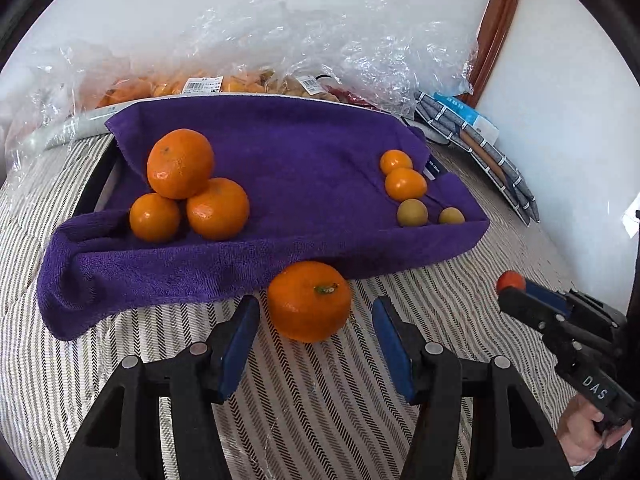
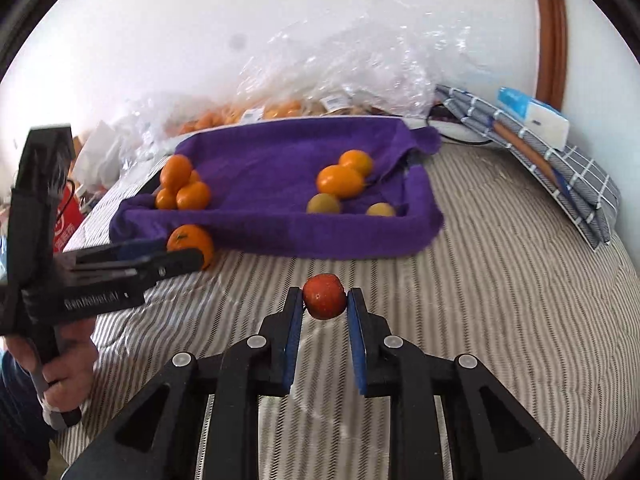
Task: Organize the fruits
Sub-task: 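Carry both fruits over the towel and open both tools to release them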
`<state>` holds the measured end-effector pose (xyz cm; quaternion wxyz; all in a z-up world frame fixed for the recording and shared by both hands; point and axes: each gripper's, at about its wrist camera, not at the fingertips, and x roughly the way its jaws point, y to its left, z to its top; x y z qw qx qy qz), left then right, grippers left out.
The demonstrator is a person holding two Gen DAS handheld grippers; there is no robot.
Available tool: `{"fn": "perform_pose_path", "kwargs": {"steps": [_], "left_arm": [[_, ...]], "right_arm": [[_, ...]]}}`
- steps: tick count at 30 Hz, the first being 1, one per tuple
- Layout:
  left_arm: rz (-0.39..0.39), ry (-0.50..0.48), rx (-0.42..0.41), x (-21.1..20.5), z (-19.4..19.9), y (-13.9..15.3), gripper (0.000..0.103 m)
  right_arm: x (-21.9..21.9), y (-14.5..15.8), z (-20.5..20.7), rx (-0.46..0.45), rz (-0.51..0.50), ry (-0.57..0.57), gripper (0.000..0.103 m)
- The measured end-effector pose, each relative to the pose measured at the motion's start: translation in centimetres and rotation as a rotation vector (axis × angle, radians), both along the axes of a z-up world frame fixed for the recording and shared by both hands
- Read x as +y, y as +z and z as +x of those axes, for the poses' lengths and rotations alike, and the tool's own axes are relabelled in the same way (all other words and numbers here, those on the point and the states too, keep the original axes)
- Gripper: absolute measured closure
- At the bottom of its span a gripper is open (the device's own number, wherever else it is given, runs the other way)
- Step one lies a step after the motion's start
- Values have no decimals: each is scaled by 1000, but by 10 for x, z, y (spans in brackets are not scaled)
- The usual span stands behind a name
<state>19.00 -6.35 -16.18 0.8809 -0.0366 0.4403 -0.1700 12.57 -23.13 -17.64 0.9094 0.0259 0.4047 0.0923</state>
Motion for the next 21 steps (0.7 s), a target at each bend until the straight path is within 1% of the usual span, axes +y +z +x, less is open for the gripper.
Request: {"fn": "perform_pose_path", "kwargs": {"steps": [1, 2, 3, 7, 10, 11, 13, 15, 18, 21], "left_arm": [[-4, 6, 4, -1, 1, -1, 48], [-6, 14, 9, -2, 3, -2, 53], [2, 26, 8, -2, 4, -2, 62], [-39, 23, 23, 8, 3, 3, 63], [-38, 50, -7, 20, 1, 17, 63], [-49, 56, -15, 26, 1, 24, 63], [-40, 89, -45, 33, 6, 39, 63], [-44, 101, -76, 38, 12, 52, 63], [-38, 122, -101, 41, 31, 67, 63], [-37, 143, -109, 43, 54, 71, 63]], "right_arm": [[-3, 1, 3, -3, 5, -5, 81], [-6, 3, 5, -8, 9, -11, 81], [-8, 4, 7, -14, 12, -18, 81], [-13, 8, 19, -21, 23, -32, 81], [-14, 13, 29, -33, 17, -29, 81], [-14, 15, 33, -37, 13, -28, 81], [-13, 21, 42, -56, 3, -22, 81], [-13, 25, 52, -72, -2, -20, 81], [-15, 27, 70, -75, -8, -24, 81], [-17, 26, 85, -66, -10, -30, 81]]}}
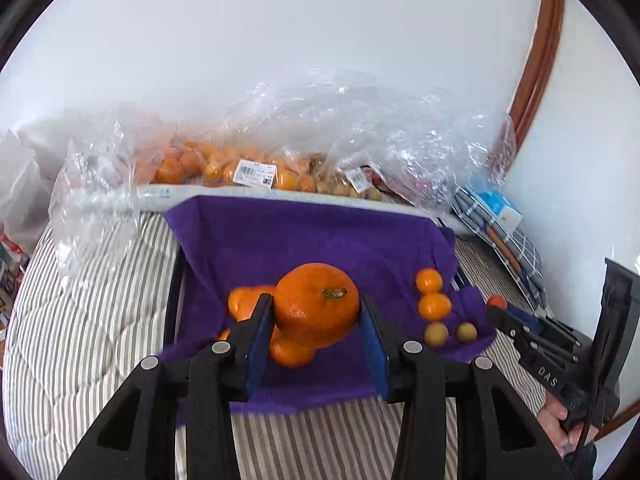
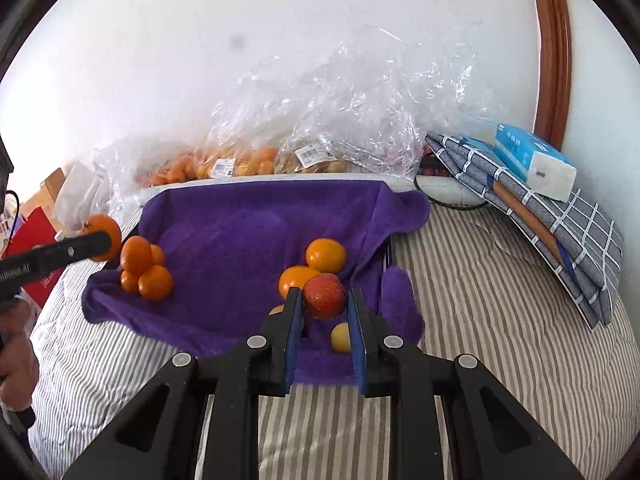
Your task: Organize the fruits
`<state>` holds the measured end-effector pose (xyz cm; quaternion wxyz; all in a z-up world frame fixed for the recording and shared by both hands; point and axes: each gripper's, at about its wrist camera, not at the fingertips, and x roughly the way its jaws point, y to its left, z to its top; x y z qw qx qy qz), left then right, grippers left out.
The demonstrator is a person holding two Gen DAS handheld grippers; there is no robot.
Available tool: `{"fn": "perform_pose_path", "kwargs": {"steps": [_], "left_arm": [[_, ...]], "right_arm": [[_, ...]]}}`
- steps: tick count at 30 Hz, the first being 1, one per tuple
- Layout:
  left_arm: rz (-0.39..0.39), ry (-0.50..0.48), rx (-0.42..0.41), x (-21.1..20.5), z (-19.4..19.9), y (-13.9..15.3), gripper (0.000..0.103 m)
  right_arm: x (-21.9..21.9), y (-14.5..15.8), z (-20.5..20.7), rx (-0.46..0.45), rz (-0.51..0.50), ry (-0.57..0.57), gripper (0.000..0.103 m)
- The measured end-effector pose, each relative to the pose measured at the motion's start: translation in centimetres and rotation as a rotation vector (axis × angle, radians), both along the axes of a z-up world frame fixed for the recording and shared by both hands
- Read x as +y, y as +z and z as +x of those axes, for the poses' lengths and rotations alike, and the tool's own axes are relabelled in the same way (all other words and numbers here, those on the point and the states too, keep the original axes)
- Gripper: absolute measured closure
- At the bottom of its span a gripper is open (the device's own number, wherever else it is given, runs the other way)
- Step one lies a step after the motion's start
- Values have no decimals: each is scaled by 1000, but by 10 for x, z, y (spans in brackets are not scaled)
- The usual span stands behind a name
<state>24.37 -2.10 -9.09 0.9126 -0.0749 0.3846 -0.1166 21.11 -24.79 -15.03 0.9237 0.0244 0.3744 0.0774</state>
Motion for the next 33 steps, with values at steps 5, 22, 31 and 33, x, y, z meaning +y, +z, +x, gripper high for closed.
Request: {"fn": "perform_pose_path", "kwargs": {"steps": [5, 22, 31, 33], "left_arm": [[-5, -4, 35, -13, 36, -16, 63], [99, -45, 88, -51, 48, -49, 62], [80, -17, 60, -38, 15, -28, 54], [82, -21, 44, -33, -2, -16, 48]], "right_arm": [[0, -13, 19, 20, -10, -9, 81], [0, -39, 33, 74, -31, -12, 80], [-1, -6, 8, 45, -33, -58, 47], [1, 9, -7, 28, -46, -77, 40]]}}
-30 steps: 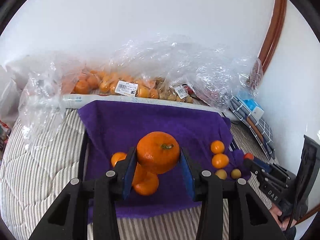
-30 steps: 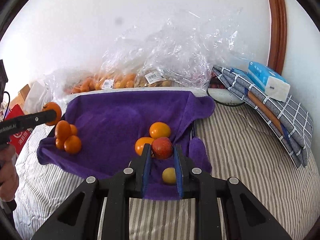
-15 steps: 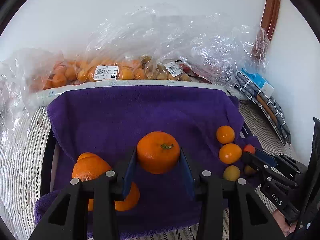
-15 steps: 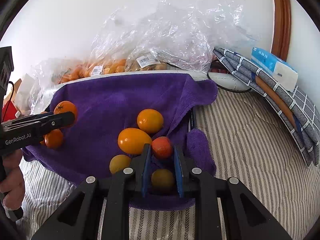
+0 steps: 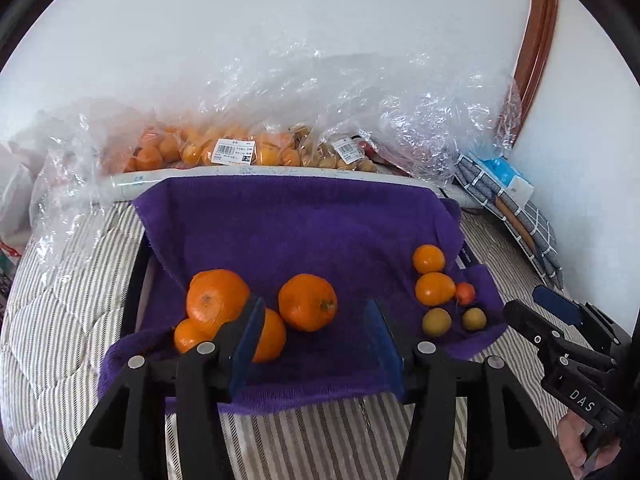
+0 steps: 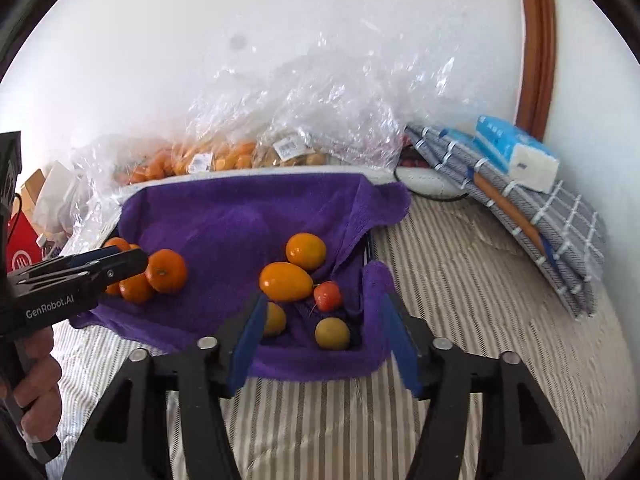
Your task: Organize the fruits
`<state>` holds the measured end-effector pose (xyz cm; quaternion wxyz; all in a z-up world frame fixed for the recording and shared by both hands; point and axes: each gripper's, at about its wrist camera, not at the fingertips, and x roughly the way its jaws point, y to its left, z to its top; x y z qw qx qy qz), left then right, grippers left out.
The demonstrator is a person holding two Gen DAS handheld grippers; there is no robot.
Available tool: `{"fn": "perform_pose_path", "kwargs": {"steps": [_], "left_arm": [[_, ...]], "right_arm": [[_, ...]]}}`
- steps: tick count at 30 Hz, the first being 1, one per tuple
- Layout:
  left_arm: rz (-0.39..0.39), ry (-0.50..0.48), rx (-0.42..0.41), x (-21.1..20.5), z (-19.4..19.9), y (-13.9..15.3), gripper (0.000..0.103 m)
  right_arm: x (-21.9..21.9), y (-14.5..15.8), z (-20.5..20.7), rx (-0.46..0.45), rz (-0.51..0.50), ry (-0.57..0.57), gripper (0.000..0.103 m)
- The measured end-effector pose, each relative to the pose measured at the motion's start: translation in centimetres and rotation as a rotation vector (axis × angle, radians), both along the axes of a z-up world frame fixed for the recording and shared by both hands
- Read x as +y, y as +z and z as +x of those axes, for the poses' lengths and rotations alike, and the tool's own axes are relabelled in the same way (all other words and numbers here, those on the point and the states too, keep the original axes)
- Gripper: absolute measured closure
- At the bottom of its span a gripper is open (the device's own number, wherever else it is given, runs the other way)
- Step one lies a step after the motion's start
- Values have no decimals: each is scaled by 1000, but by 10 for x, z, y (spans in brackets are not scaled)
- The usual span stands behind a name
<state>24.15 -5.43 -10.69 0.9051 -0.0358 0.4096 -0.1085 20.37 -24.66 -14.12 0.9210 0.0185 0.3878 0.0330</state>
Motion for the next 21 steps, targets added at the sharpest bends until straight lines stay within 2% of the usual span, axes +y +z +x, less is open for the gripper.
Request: {"fn": "perform_pose_path", "kwargs": {"steps": [3, 5, 8, 9, 10, 13, 21], "left_arm": [[27, 33, -27, 10, -31, 19, 46], [37, 63, -43, 17, -53, 30, 41], [50, 93, -72, 27, -86, 43, 28], [58, 98, -82, 29, -96, 47, 20], [74, 111, -94, 31, -107, 50, 15], [96, 129, -122, 37, -136, 58, 13], [84, 117, -175, 41, -190, 80, 7]], "right_arm": [[3, 24, -29, -22, -20, -39, 33], [5, 37, -48, -29, -37, -57, 31], [8, 55, -81, -33, -52, -76, 31], [9, 59, -90, -36, -56, -86, 30], [10, 63, -100, -40, -64, -92, 23], [14, 76, -135, -95, -72, -98, 8], [10, 97, -187, -112, -67, -88, 2]]}}
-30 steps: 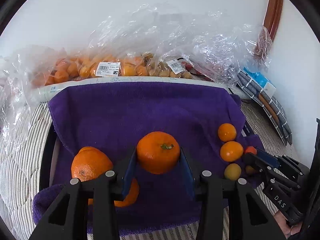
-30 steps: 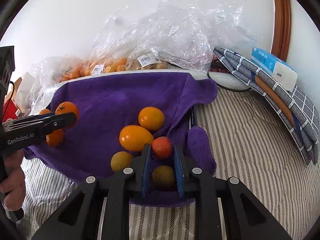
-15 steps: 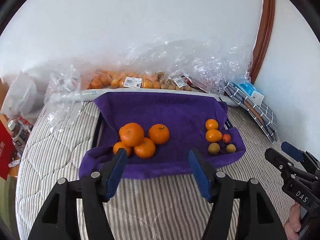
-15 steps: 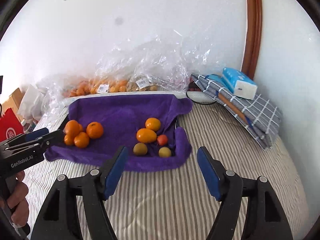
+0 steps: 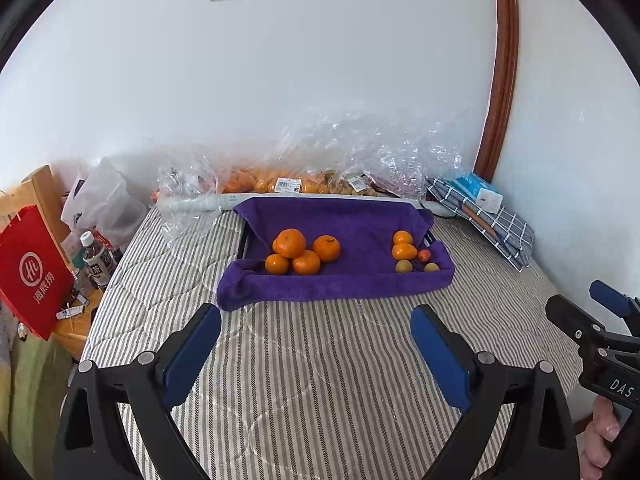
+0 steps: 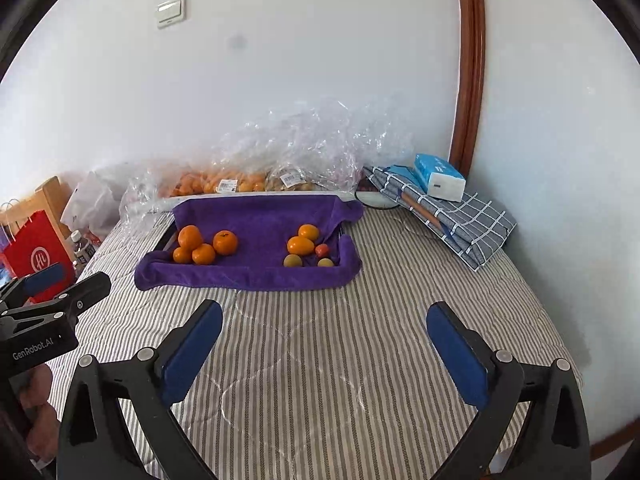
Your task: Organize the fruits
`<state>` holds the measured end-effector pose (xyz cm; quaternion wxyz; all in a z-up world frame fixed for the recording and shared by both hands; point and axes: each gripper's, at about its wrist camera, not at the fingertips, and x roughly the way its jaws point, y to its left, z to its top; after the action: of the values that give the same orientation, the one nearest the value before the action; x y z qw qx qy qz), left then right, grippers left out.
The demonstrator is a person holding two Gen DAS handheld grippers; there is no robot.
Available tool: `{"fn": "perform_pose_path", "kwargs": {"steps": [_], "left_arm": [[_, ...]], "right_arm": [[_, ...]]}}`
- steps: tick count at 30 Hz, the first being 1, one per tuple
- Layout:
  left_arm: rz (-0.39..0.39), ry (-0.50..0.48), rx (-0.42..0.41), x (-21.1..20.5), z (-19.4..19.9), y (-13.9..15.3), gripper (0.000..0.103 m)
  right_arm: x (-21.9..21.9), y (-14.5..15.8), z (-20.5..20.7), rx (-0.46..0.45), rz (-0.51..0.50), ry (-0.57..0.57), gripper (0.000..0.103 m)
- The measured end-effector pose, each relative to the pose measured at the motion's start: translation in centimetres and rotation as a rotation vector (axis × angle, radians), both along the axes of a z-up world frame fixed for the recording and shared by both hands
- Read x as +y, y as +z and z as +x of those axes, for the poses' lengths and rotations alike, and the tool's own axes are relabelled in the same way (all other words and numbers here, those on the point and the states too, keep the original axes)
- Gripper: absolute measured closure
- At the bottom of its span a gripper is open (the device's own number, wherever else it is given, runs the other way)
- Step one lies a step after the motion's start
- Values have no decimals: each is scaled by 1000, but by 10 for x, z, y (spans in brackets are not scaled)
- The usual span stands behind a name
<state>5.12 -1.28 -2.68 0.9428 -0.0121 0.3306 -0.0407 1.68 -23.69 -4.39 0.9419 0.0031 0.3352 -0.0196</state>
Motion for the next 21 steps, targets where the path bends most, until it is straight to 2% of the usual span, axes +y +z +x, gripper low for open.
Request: {"fn": "perform_pose_path", "kwargs": {"steps": [8, 21], "left_arm": [[11, -4, -26, -8, -18, 12, 6], [2, 6, -31, -5, -23, 18, 6]], "right_arm": [[-11, 12, -17, -6, 16, -24, 2], [-17, 16, -23, -15, 28, -51, 2]]}}
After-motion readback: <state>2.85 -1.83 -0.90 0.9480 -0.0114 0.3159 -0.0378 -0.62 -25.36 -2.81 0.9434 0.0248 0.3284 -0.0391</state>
